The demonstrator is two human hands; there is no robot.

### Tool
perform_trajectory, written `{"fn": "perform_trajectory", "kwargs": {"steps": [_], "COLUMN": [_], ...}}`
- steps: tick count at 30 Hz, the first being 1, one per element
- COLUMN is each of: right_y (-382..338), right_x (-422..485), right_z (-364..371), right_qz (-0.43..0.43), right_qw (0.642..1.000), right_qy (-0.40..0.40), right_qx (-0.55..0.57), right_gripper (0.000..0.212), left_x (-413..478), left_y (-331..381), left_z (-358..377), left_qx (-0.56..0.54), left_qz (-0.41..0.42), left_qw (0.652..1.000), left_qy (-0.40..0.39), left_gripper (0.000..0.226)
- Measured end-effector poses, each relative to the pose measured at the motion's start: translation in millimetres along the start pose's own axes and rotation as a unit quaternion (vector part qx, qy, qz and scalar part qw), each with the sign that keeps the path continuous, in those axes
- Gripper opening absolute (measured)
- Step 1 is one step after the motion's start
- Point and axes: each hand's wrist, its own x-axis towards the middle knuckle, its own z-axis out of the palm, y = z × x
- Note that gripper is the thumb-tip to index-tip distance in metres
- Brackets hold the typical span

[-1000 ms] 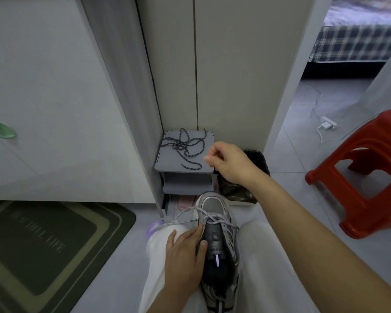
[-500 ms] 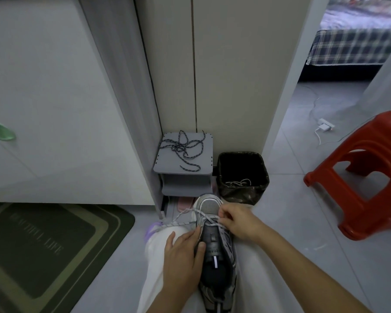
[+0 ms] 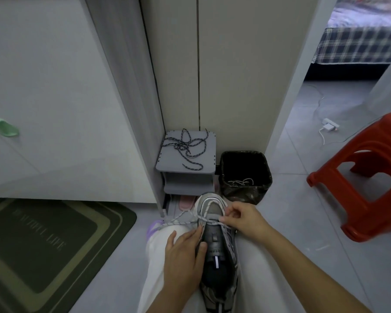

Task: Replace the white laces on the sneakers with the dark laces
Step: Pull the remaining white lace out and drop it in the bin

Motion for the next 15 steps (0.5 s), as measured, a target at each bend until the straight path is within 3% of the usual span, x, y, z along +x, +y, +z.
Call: {"fn": "perform_trajectory", "kwargs": {"steps": [5,9,12,15], "right_y": [-9.6,-39.5,-42.2,-19.1], "right_x": [-1.9,10.0,10.6,0.3], "right_z": [3.3,-21.2,-17.4,-4.4], "right_qz": [-0.044,-0.09,-0.093,-0.029], "right_qw": [0.995,0.985,0.99,0.996], "right_qy": [0.066,0.149,0.09,0.018], "right_qx": [-0.065,0.012,-0.048,-0.086], "right_gripper": [0.021,0.016,0.01,0.024], "left_x": [-0.3,-0.8,-0.2,-0.6], "left_y": [0.4,0.2,0.4,0.6], "left_z": [2.3,3.3,3.4,3.8], "left_qx": [-0.014,-0.012,-0.014,-0.012], "left_qz": [0.001,0.003,0.002,0.004], "left_qw": [1.0,1.0,1.0,1.0], "left_qy": [0.002,0.005,0.004,0.0], "left_gripper": [0.065,0.063,0.064,0.065]}}
